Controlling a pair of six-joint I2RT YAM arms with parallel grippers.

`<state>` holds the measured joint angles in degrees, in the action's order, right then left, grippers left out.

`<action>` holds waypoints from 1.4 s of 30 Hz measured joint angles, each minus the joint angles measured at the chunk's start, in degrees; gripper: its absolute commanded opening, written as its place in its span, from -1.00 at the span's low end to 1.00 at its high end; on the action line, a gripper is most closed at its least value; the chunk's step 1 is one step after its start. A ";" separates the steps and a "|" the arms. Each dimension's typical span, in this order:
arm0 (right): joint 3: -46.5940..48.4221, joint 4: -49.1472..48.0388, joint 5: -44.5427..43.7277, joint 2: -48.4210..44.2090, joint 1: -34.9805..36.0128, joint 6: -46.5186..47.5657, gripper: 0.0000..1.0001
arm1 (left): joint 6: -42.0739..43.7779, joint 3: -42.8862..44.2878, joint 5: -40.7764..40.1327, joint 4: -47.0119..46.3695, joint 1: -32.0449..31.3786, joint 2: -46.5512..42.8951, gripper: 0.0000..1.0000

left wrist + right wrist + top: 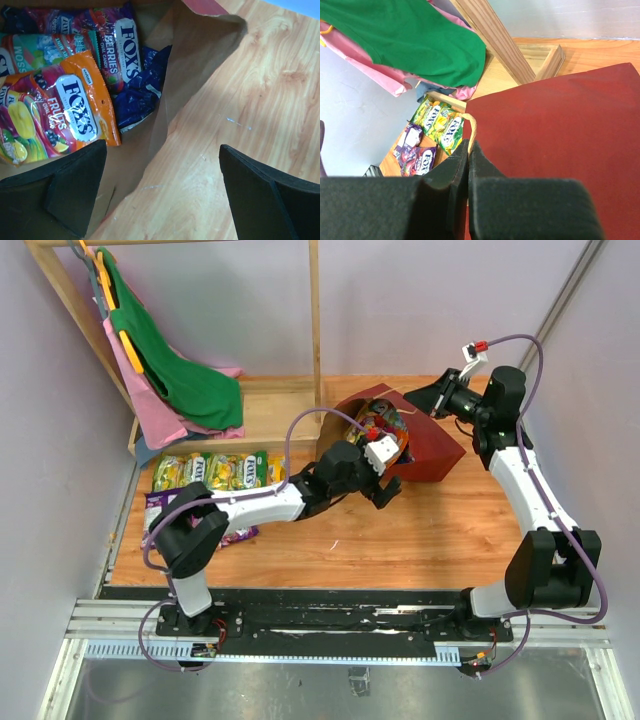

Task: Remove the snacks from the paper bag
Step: Adjust the paper bag at the center of the board.

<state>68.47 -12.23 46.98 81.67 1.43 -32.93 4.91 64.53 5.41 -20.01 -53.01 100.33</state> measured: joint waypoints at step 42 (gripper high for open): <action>20.20 15.89 -0.96 14.27 2.84 14.71 -0.99 | 1.09 46.86 22.23 12.22 5.88 35.82 -0.95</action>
<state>88.66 3.66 46.02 95.94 4.27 -18.22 6.00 111.39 27.64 -7.79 -47.13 136.16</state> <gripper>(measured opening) 0.013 0.011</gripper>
